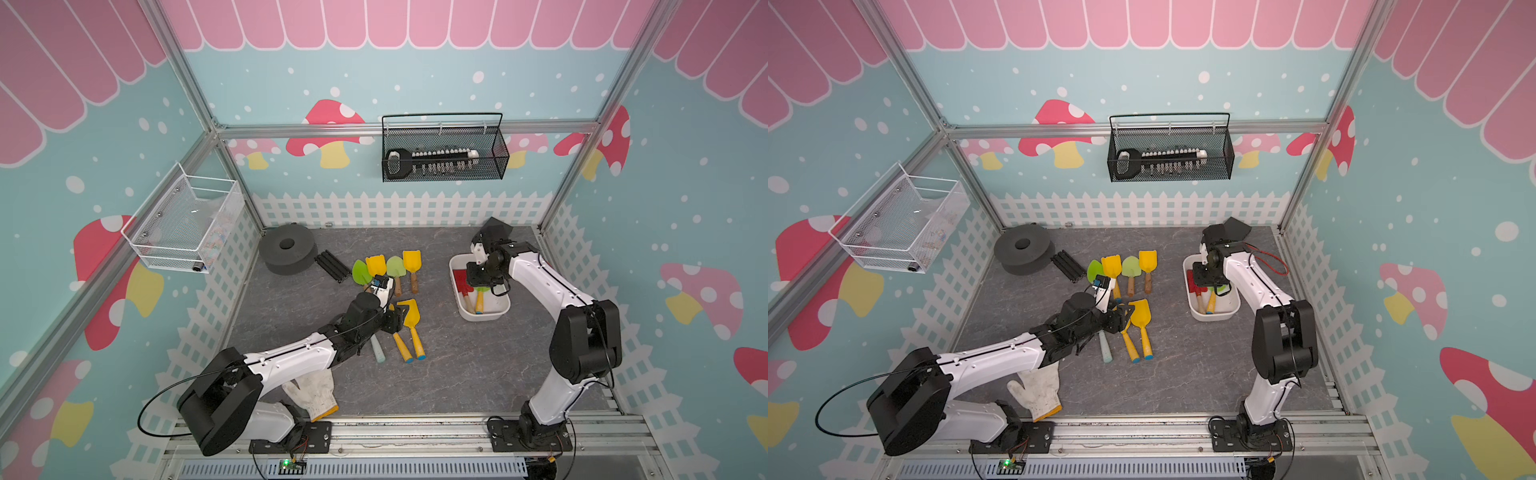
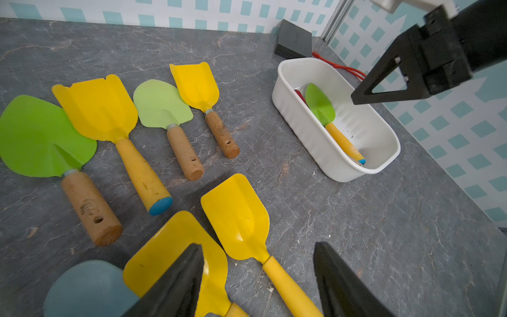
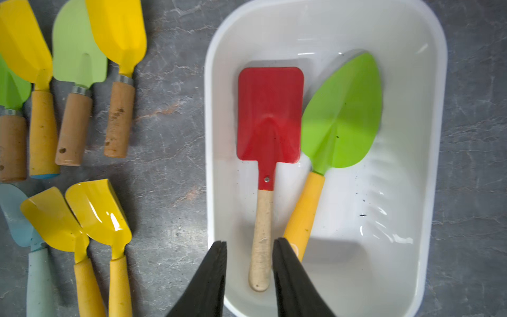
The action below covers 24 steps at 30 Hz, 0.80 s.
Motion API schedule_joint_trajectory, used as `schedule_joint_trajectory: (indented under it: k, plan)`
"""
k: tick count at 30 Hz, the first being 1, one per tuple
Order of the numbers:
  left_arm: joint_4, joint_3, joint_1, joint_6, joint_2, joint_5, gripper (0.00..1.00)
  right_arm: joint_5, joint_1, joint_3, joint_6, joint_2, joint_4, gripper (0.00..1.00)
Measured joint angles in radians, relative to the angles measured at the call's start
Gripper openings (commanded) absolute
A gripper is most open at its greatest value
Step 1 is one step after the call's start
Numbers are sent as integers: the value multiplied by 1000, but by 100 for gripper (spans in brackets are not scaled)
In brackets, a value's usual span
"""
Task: Take the shovel out of the storage box
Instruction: Move the storage box to the center of the board, then pick up the shovel from the storage box.
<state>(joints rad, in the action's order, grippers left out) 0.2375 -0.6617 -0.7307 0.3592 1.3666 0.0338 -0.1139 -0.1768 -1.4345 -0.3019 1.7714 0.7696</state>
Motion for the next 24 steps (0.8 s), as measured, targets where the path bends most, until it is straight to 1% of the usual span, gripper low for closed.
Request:
schedule_joint_trajectory:
  k: [5,9,12,21,24]
  plan:
    - [3,0,0,-2,-6,1,68,-77,71,-2,61,98,-50,34]
    - [4,0,0,-10,-6,5,68,-122,98,-36,92,206,-90,35]
    - [5,1,0,-19,-6,8,68,-140,110,-56,95,260,-122,35]
    - [7,7,0,-32,-6,23,68,-175,145,-154,83,347,-196,35]
    - [7,8,0,-34,-6,23,68,-188,151,-158,81,363,-219,35]
